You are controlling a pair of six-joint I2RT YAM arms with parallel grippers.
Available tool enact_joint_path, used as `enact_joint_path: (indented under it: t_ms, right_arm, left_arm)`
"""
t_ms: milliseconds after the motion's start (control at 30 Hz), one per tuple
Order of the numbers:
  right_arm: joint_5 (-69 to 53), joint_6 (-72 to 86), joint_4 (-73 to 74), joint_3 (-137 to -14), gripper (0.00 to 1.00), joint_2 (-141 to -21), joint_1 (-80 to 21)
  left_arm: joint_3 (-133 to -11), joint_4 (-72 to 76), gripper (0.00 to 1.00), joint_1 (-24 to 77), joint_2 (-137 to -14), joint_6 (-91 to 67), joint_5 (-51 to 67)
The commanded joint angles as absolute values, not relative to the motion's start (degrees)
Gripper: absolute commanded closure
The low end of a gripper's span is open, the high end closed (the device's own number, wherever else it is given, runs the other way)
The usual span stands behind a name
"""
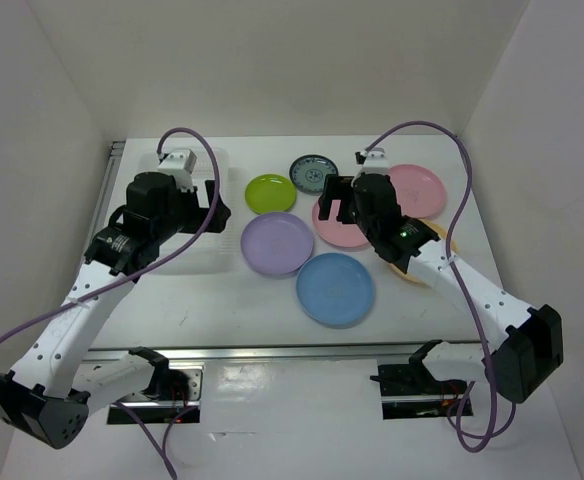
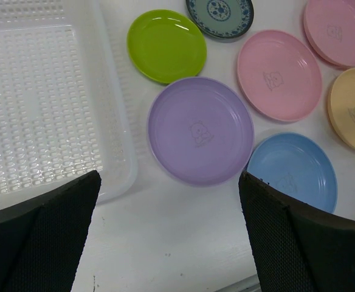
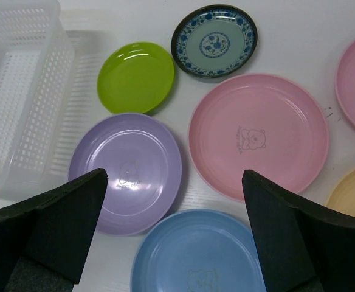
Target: Place the plates into the plastic bin on the countertop
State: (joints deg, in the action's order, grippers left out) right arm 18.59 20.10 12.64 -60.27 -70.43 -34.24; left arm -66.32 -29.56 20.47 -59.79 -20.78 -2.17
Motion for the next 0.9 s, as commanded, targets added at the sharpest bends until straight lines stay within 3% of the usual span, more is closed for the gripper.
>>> enact_joint_path:
  t_ms: [0,267,400,567,867]
  right_arm:
    - [18.19,20.56,14.23,-64.25,0.0,-71.71,-34.54]
    - [16.27,21.09,12.92,-63.63,0.0,-71.71,-34.54]
    - [10.47,21.09,14.67,-64.25,0.09,-74.44,-34.54]
    - [2.74,22.41,14.06,-62.75,0.11,-81.02,-34.54]
    - [3.96,25.13,14.77,-64.78,0.18,-90.35,-34.54]
  left_arm:
    - [-68.29,-25.76,0.0,20.74,-58.71,-19.51,-3.87]
    - [-67.15,-24.51,0.0,20.74,-60.02,-18.9,-1.31]
    - [-67.76,-26.81,0.0,20.74,-61.96,-20.21,-3.41]
    - [-69.26,-30.41,0.0,20.74,-62.58,-21.36,-8.52]
    - [-68.2,-30.94,0.0,20.74,-61.96,-21.36,-12.83]
